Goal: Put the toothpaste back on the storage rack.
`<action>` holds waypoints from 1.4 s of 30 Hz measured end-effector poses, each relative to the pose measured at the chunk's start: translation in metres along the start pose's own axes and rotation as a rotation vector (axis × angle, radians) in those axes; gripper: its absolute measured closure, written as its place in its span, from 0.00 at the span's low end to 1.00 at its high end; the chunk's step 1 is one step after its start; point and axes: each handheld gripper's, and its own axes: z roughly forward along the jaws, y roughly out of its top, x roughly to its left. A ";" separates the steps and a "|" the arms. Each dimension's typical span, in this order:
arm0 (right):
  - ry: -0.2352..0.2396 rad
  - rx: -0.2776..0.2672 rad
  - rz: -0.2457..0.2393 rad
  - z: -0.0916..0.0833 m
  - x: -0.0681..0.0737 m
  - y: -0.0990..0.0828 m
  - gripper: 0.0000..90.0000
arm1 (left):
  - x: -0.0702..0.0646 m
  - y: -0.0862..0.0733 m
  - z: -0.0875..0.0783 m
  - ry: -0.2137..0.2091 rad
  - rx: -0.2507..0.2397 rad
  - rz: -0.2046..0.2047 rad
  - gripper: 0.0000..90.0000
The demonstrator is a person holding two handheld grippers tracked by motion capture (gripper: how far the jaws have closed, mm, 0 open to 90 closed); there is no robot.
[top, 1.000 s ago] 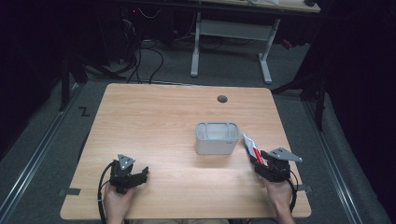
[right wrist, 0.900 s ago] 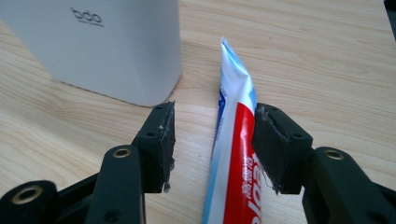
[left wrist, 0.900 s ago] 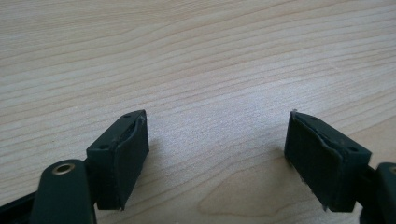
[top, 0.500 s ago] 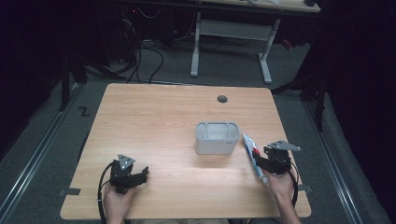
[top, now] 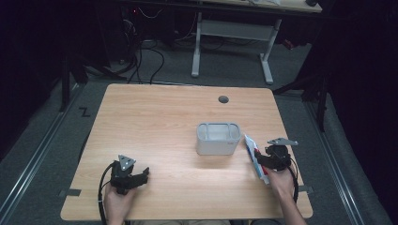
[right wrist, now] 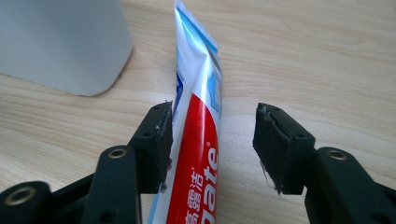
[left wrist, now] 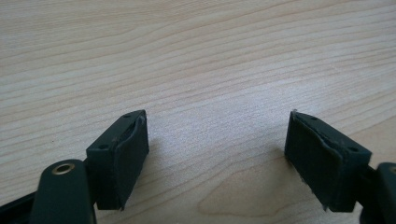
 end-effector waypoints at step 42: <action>0.052 0.219 -0.003 0.039 0.001 0.022 0.73 | -0.001 0.000 0.000 0.002 0.002 0.005 0.24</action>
